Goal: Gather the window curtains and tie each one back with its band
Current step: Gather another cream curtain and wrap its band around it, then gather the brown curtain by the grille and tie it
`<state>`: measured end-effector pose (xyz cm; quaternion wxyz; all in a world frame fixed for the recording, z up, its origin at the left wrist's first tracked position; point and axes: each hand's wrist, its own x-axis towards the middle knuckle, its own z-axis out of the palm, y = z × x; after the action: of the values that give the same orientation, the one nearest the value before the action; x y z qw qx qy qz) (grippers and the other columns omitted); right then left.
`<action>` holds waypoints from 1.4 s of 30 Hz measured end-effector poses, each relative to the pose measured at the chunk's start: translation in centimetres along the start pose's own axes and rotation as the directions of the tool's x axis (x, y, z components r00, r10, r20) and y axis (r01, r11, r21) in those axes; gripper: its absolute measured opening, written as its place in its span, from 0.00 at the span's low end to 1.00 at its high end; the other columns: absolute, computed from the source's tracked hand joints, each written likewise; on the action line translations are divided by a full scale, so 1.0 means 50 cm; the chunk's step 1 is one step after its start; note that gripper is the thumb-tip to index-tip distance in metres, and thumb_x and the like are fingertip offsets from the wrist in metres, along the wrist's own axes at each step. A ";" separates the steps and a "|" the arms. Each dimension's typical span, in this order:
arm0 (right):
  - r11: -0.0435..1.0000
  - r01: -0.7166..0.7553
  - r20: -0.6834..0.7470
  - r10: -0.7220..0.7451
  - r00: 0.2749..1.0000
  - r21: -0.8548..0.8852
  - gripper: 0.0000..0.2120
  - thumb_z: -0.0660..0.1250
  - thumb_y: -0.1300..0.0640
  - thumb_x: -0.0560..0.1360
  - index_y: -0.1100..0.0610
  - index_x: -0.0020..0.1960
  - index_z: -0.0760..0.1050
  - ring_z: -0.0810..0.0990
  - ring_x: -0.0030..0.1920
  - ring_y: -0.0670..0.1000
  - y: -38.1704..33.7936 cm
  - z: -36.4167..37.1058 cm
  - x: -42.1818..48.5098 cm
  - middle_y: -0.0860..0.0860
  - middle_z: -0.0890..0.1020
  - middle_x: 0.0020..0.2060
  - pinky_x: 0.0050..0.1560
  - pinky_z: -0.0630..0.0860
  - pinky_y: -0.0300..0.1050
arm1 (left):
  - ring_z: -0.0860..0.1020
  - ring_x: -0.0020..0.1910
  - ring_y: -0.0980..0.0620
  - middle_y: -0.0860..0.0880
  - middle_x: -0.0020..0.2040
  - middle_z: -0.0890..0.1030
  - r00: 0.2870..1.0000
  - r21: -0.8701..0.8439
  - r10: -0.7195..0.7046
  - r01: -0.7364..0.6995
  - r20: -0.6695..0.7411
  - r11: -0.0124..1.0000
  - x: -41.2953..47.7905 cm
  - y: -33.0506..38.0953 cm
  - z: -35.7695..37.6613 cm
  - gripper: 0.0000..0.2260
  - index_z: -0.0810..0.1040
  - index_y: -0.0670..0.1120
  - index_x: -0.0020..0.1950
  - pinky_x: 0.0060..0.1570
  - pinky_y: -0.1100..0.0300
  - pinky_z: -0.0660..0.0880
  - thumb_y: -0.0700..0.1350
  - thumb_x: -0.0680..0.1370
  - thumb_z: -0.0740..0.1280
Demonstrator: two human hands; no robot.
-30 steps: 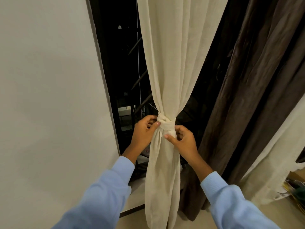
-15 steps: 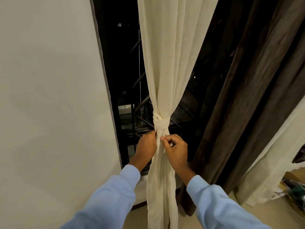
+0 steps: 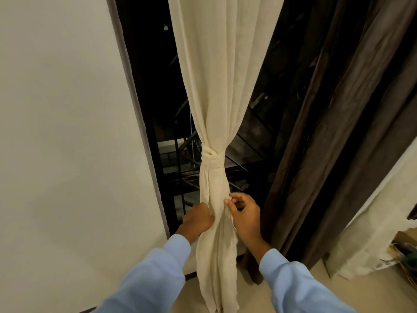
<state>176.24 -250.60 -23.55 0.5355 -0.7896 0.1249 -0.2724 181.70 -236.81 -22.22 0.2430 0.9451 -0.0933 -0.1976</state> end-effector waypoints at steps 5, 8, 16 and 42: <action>1.000 0.022 0.080 -0.021 0.997 -0.017 0.04 0.70 0.64 0.76 0.59 0.50 0.84 0.82 0.45 0.45 0.049 -0.055 0.052 0.52 0.83 0.45 0.45 0.74 0.26 | 0.82 0.32 0.48 0.45 0.39 0.85 0.973 -0.256 -0.003 0.064 0.232 0.965 -0.010 0.114 0.025 0.09 0.79 0.42 0.40 0.35 0.60 0.73 0.46 0.72 0.63; 1.000 0.025 0.086 -0.027 0.996 0.018 0.06 0.69 0.66 0.77 0.59 0.51 0.83 0.83 0.47 0.47 0.076 -0.104 0.088 0.51 0.84 0.46 0.49 0.76 0.30 | 0.82 0.36 0.41 0.38 0.37 0.82 0.993 -0.366 0.112 -0.094 0.030 0.926 0.010 0.195 0.049 0.10 0.78 0.39 0.36 0.43 0.50 0.78 0.44 0.73 0.65; 0.996 0.059 0.013 -0.060 0.998 0.069 0.07 0.68 0.63 0.78 0.58 0.52 0.83 0.83 0.47 0.47 0.126 -0.262 0.194 0.50 0.83 0.47 0.51 0.81 0.49 | 0.82 0.39 0.53 0.47 0.41 0.84 0.961 -0.455 0.148 -0.241 -0.232 0.857 0.058 0.383 0.115 0.03 0.80 0.48 0.47 0.45 0.56 0.79 0.43 0.75 0.69; 0.872 0.425 -0.347 -0.331 0.877 0.242 0.14 0.69 0.59 0.77 0.50 0.61 0.73 0.78 0.33 0.39 -0.098 -0.468 0.599 0.40 0.81 0.44 0.35 0.74 0.31 | 0.82 0.45 0.56 0.53 0.56 0.80 0.482 -0.344 0.365 -0.857 -0.797 0.383 0.201 0.778 -0.096 0.16 0.73 0.53 0.65 0.43 0.62 0.79 0.48 0.77 0.66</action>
<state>187.16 -281.50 -3.66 0.5639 -0.6545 0.0003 -0.5036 189.68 -271.17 -2.37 0.6615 0.6578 -0.2936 0.2088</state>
